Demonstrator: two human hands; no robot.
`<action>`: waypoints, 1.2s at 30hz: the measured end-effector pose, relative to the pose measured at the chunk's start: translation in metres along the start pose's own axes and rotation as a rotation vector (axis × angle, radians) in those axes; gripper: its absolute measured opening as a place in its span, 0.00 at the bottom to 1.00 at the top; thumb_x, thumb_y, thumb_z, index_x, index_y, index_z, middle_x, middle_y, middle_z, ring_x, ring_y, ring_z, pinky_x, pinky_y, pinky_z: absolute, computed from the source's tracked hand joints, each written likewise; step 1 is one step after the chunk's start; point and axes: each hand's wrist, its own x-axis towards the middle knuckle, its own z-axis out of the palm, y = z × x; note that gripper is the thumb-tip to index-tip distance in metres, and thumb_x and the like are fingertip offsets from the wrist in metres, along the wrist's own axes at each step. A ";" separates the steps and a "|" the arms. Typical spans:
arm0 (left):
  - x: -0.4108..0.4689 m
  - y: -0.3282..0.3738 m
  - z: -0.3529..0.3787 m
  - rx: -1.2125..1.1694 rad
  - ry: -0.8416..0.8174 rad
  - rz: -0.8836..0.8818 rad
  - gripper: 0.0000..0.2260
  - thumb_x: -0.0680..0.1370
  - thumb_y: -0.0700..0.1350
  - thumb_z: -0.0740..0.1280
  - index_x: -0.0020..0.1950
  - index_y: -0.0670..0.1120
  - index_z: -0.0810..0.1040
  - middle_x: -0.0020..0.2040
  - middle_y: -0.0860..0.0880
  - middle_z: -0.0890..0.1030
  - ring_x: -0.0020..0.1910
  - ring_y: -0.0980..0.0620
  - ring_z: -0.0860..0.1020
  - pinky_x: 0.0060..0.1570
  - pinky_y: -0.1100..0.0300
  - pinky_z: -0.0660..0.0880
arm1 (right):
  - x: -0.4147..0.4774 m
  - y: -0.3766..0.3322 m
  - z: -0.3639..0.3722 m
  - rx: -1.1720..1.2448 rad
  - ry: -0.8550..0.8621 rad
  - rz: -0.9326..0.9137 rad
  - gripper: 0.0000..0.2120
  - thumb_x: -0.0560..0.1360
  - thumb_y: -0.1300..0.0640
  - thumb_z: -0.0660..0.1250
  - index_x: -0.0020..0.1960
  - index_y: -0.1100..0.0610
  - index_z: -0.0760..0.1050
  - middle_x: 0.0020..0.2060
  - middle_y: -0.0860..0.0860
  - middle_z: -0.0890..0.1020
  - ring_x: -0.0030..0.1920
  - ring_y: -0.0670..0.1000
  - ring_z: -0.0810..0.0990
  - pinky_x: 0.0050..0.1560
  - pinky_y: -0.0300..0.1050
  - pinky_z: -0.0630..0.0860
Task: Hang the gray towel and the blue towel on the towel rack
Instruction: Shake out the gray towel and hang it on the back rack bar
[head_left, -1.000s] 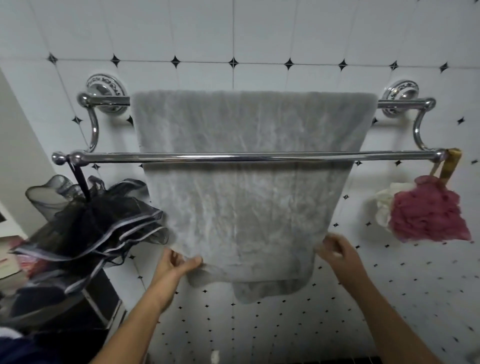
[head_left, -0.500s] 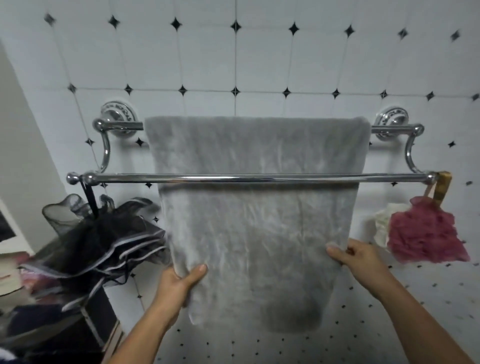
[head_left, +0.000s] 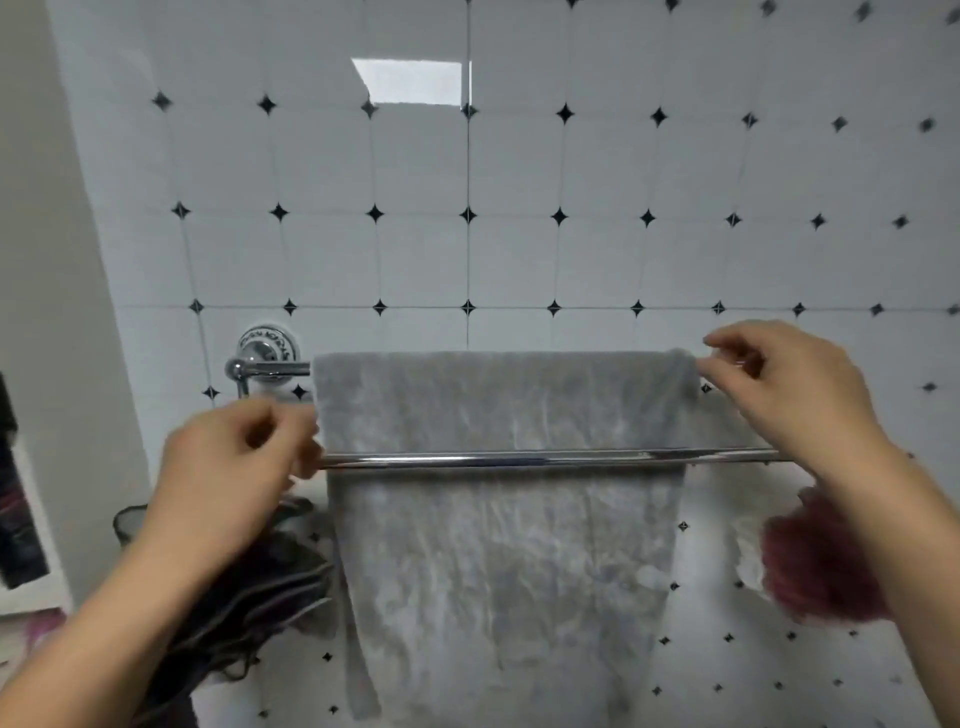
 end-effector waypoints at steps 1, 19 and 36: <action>0.022 0.005 -0.006 0.095 0.130 0.068 0.11 0.75 0.52 0.67 0.36 0.48 0.81 0.32 0.50 0.84 0.36 0.50 0.83 0.37 0.57 0.75 | 0.015 0.003 0.003 -0.016 -0.057 -0.040 0.10 0.74 0.48 0.68 0.54 0.47 0.81 0.48 0.48 0.81 0.46 0.52 0.79 0.49 0.50 0.74; 0.090 -0.009 0.022 -0.599 -0.463 -0.443 0.09 0.76 0.29 0.63 0.47 0.39 0.81 0.43 0.41 0.84 0.40 0.47 0.83 0.43 0.55 0.82 | 0.072 0.021 0.038 0.121 -0.493 -0.249 0.08 0.73 0.55 0.73 0.43 0.42 0.79 0.40 0.46 0.81 0.41 0.47 0.78 0.45 0.51 0.75; 0.087 0.019 0.040 -0.549 -0.247 -0.540 0.08 0.75 0.32 0.63 0.40 0.41 0.78 0.32 0.46 0.78 0.31 0.50 0.76 0.32 0.61 0.76 | 0.086 0.037 0.030 0.168 -0.394 -0.168 0.15 0.68 0.59 0.77 0.39 0.37 0.81 0.31 0.36 0.82 0.35 0.38 0.77 0.39 0.44 0.71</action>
